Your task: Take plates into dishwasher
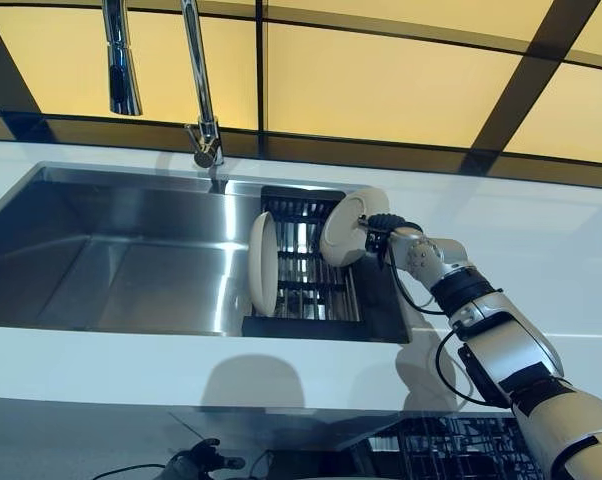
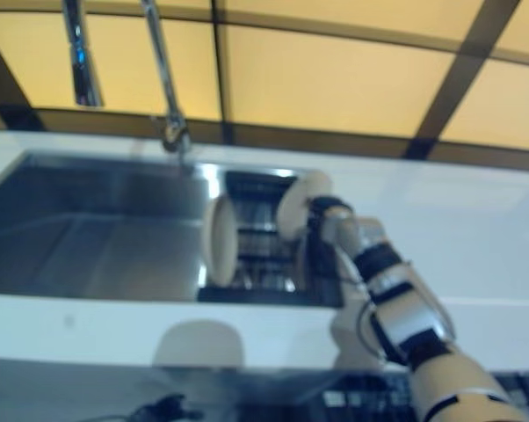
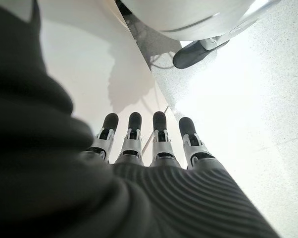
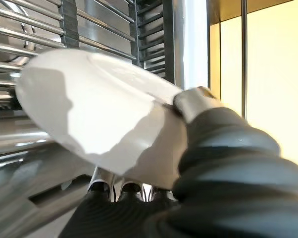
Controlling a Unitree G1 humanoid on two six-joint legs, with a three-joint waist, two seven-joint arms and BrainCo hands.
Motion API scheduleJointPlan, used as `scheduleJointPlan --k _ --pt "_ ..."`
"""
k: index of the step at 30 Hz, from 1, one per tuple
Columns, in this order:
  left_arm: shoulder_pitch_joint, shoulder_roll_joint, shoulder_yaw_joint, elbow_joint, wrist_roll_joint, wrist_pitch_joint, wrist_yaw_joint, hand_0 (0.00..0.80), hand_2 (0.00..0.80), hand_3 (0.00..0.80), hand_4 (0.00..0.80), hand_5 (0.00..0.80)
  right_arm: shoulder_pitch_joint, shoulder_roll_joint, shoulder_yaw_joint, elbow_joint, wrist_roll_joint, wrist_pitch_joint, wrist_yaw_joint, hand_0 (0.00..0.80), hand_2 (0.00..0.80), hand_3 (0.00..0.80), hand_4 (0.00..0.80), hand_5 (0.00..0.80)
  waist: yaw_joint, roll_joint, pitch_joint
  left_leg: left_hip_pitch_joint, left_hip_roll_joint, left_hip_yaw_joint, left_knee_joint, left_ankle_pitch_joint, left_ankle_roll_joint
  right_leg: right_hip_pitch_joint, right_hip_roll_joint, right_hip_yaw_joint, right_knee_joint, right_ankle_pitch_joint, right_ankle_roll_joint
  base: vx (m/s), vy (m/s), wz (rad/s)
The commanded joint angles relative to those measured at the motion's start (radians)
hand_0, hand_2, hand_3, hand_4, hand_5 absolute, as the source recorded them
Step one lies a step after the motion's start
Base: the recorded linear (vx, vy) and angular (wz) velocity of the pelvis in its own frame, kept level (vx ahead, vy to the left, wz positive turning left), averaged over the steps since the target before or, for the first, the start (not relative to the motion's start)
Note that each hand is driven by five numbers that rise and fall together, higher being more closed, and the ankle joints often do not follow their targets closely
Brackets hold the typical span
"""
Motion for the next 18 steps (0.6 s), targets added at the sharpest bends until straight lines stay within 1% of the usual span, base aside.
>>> scheduleJointPlan --k 1,6,10,11,14,18 --pt "-0.085 -0.02 -0.088 0.032 -0.024 -0.013 0.02 0.0 0.0 0.0 0.0 0.0 -0.156 -0.035 -0.018 0.063 -0.062 -0.066 0.01 0.8 0.8 0.8 0.8 0.8 0.04 0.009 0.013 -0.061 -0.04 0.035 0.004 0.013 0.013 0.098 0.021 -0.011 0.028 -0.129 0.045 0.0 0.0 0.0" --pt "-0.082 -0.02 -0.091 0.025 -0.026 -0.008 0.019 0.0 0.0 0.0 0.0 0.0 -0.166 -0.048 -0.008 0.034 -0.128 -0.101 0.004 0.8 0.8 0.8 0.8 0.8 0.038 0.01 0.011 -0.057 -0.039 0.036 0.003 0.013 0.012 0.1 0.021 -0.013 0.03 -0.131 0.046 0.0 0.0 0.0" --pt "-0.079 -0.019 -0.088 0.02 -0.027 -0.009 0.018 0.0 0.0 0.0 0.0 0.0 -0.173 -0.066 -0.002 -0.024 -0.17 -0.154 -0.004 0.8 0.8 0.8 0.8 0.8 0.034 0.01 0.01 -0.056 -0.039 0.036 0.002 0.012 0.011 0.099 0.019 -0.013 0.034 -0.134 0.047 0.0 0.0 0.0" --pt "-0.078 -0.019 -0.084 0.02 -0.027 -0.01 0.018 0.0 0.0 0.0 0.0 0.0 -0.171 -0.073 -0.001 -0.05 -0.171 -0.184 -0.001 0.8 0.8 0.8 0.8 0.8 0.032 0.01 0.009 -0.054 -0.039 0.036 0.001 0.011 0.011 0.101 0.019 -0.014 0.034 -0.134 0.048 -0.009 0.032 0.0" --pt "-0.066 -0.017 -0.075 0.018 -0.019 -0.013 0.016 0.0 0.0 0.0 0.0 0.0 -0.15 -0.104 -0.015 -0.147 -0.201 -0.238 0.019 0.8 0.8 0.8 0.8 0.8 0.024 0.009 0.006 -0.049 -0.04 0.035 -0.002 0.01 0.012 0.105 0.016 -0.013 0.036 -0.137 0.05 -0.006 0.036 0.0" --pt "-0.045 -0.004 -0.059 0.022 -0.006 -0.027 0.014 0.0 0.0 0.0 0.0 0.0 -0.098 -0.167 -0.049 -0.33 -0.224 -0.274 0.024 0.8 0.8 0.8 0.8 0.8 0.005 0.008 0.002 -0.048 -0.04 0.041 -0.006 0.007 0.015 0.097 0.011 -0.006 0.043 -0.137 0.059 -0.027 0.044 0.01"
